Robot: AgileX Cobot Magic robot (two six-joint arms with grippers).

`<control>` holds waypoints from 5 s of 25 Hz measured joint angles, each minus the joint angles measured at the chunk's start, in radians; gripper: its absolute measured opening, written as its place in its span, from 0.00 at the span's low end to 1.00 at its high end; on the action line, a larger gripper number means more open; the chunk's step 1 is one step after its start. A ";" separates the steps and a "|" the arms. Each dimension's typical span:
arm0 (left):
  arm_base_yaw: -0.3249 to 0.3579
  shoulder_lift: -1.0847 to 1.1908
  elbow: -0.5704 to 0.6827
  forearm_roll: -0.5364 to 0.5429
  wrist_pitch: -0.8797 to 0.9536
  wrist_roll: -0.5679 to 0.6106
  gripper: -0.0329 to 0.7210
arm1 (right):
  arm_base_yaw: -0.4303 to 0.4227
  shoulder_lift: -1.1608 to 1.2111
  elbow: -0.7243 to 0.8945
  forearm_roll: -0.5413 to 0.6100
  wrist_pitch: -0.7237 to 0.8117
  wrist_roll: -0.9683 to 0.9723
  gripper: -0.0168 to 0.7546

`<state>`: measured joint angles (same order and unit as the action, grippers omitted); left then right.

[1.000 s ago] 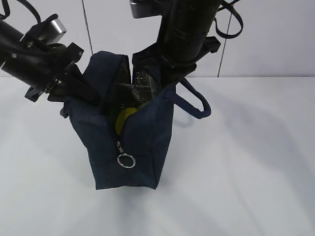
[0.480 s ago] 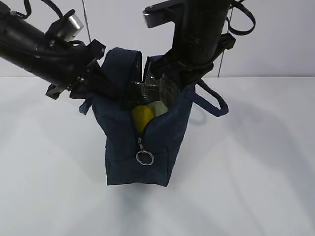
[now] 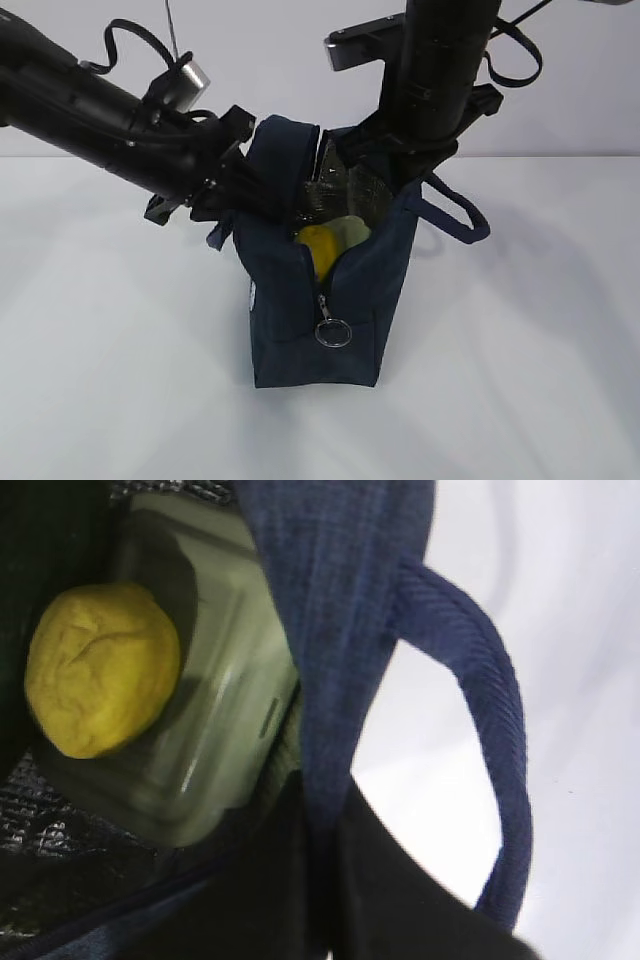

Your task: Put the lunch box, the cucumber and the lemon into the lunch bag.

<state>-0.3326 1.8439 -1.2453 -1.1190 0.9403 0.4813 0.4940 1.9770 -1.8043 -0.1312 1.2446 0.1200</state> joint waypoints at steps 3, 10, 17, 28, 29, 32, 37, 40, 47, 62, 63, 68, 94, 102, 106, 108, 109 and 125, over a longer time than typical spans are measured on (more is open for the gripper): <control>0.000 0.014 0.000 0.001 -0.006 0.001 0.05 | 0.000 0.017 0.000 0.020 0.000 -0.004 0.02; 0.000 0.033 0.000 0.048 -0.025 0.004 0.07 | 0.000 0.036 0.000 0.073 -0.008 -0.019 0.02; 0.000 0.033 0.000 0.068 -0.027 0.006 0.35 | 0.000 0.036 0.000 0.090 -0.011 -0.021 0.08; 0.027 0.029 0.000 0.070 0.056 0.006 0.48 | 0.000 0.036 -0.024 0.112 -0.011 -0.025 0.57; 0.031 0.027 0.000 0.070 0.063 0.008 0.51 | 0.000 0.036 -0.038 0.114 -0.011 -0.025 0.57; 0.047 0.011 0.000 0.070 0.093 0.008 0.57 | 0.000 0.036 -0.079 0.131 -0.011 -0.031 0.57; 0.067 -0.026 0.000 0.066 0.166 0.008 0.60 | 0.000 0.036 -0.133 0.153 -0.009 -0.033 0.55; 0.070 -0.059 0.000 0.074 0.204 0.008 0.60 | 0.000 0.025 -0.138 0.157 -0.007 -0.033 0.55; 0.070 -0.089 0.000 0.207 0.242 -0.011 0.60 | 0.000 -0.071 -0.138 0.157 -0.001 -0.052 0.55; 0.084 -0.091 0.000 0.335 0.258 -0.073 0.60 | 0.000 -0.259 -0.138 0.191 0.010 -0.144 0.55; 0.084 -0.096 0.000 0.337 0.258 -0.077 0.60 | 0.000 -0.271 -0.138 0.197 0.010 -0.147 0.55; 0.084 -0.147 0.000 0.371 0.260 -0.089 0.55 | 0.000 -0.335 -0.123 0.220 0.010 -0.154 0.54; -0.308 -0.358 0.017 0.810 0.286 -0.435 0.41 | 0.000 -1.111 0.905 0.302 -0.523 -0.183 0.41; -0.359 -0.455 0.183 0.825 0.286 -0.474 0.27 | 0.000 -1.126 0.980 0.335 -0.528 -0.183 0.41; -0.359 -0.511 0.213 0.838 0.288 -0.494 0.25 | 0.000 -1.093 0.980 0.343 -0.528 -0.183 0.41; -0.359 -0.521 0.213 0.848 0.288 -0.496 0.25 | 0.000 -1.079 0.980 0.356 -0.528 -0.183 0.41; -0.359 -0.521 0.214 0.853 0.288 -0.497 0.25 | 0.000 -1.075 0.980 0.363 -0.528 -0.183 0.41; -0.503 -0.634 0.461 1.016 -0.238 -0.523 0.25 | 0.000 -1.134 1.310 0.438 -0.915 -0.202 0.41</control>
<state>-0.8356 1.2098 -0.7847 -0.1025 0.7025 -0.0421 0.4940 0.8427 -0.4946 0.3069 0.3293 -0.0825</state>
